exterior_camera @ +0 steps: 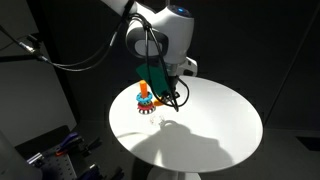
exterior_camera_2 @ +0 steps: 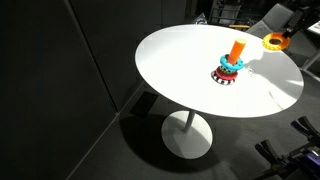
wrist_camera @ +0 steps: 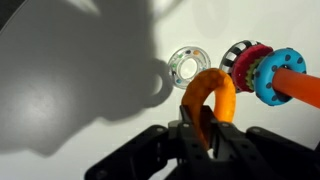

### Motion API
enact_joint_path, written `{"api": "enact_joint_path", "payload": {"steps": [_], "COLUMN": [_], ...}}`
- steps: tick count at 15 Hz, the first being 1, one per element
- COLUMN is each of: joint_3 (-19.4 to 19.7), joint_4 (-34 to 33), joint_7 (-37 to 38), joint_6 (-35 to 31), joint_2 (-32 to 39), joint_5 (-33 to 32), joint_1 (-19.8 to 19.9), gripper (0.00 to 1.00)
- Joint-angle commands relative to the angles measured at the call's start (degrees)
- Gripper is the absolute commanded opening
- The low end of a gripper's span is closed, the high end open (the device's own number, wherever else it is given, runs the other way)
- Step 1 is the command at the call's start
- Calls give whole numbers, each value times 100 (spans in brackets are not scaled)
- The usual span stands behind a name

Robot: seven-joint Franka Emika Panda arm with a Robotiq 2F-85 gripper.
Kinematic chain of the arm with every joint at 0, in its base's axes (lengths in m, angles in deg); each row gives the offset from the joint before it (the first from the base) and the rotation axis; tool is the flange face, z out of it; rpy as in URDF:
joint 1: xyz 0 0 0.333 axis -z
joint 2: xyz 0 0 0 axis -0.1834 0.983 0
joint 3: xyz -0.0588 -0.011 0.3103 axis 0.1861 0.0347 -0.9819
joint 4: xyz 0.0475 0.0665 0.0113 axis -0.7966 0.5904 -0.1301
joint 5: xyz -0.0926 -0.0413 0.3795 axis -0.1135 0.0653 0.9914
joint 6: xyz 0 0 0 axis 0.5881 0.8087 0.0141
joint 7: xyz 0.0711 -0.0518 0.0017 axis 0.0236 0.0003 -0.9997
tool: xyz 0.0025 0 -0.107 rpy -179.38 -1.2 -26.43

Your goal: Put the orange ring on the table

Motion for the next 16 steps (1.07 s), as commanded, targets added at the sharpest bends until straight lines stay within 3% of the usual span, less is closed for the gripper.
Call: {"api": "enact_joint_path", "payload": {"steps": [1,7,8,16], "joint_3": [-80,-85,-86,-71], "joint_4": [-29,-32,-32,-111], "joint_7": [196,212,220,189], "joint_6": [-13,88,122,1256], "joint_2": [17,10,-3,-169], "joint_5": [-137,-147,-142,-86], "joint_1": [88,109,110,126], "gripper": [48,96,100,100]}}
